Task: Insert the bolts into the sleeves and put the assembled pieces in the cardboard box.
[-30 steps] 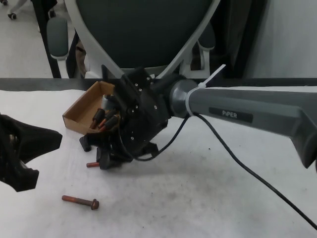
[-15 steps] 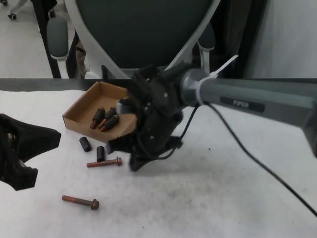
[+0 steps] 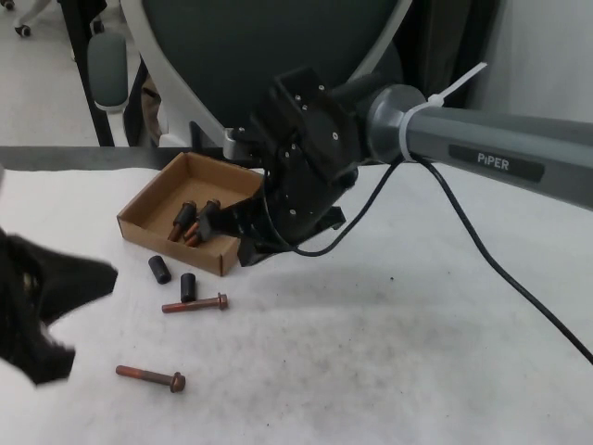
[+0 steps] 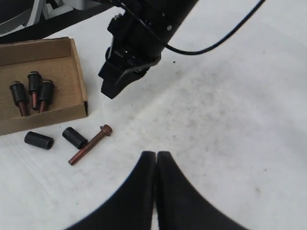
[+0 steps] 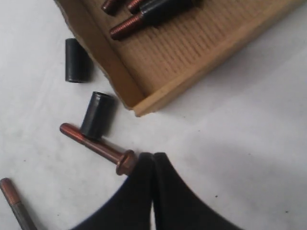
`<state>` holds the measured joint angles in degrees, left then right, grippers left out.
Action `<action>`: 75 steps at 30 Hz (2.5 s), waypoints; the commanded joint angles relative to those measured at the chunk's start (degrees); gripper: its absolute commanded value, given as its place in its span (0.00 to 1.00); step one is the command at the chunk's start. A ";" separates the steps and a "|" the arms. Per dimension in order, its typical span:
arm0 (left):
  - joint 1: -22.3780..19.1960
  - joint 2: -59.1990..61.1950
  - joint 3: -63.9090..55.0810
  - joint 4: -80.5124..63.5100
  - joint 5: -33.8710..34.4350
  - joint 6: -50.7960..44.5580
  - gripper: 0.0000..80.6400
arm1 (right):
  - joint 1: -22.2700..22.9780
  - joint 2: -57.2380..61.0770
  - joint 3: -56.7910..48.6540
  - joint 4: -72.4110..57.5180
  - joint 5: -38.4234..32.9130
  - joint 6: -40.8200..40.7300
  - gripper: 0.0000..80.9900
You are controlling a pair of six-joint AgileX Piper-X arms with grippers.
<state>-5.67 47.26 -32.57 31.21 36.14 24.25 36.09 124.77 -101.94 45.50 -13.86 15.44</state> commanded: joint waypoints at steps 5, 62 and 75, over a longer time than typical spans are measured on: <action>-0.24 -0.38 3.39 -0.54 -0.03 21.28 0.01 | 0.97 -0.74 -0.98 -2.67 -2.45 0.04 0.00; -10.28 38.11 -11.57 5.60 -21.39 51.23 0.38 | -6.92 -35.12 34.06 2.54 -14.04 -7.38 0.00; -10.28 43.29 -11.65 1.25 -20.15 51.23 0.38 | -7.01 -34.53 34.06 0.13 -17.40 -4.65 0.00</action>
<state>-15.98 89.27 -43.75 34.47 15.30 75.41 29.37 90.19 -67.74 45.74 -30.41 10.73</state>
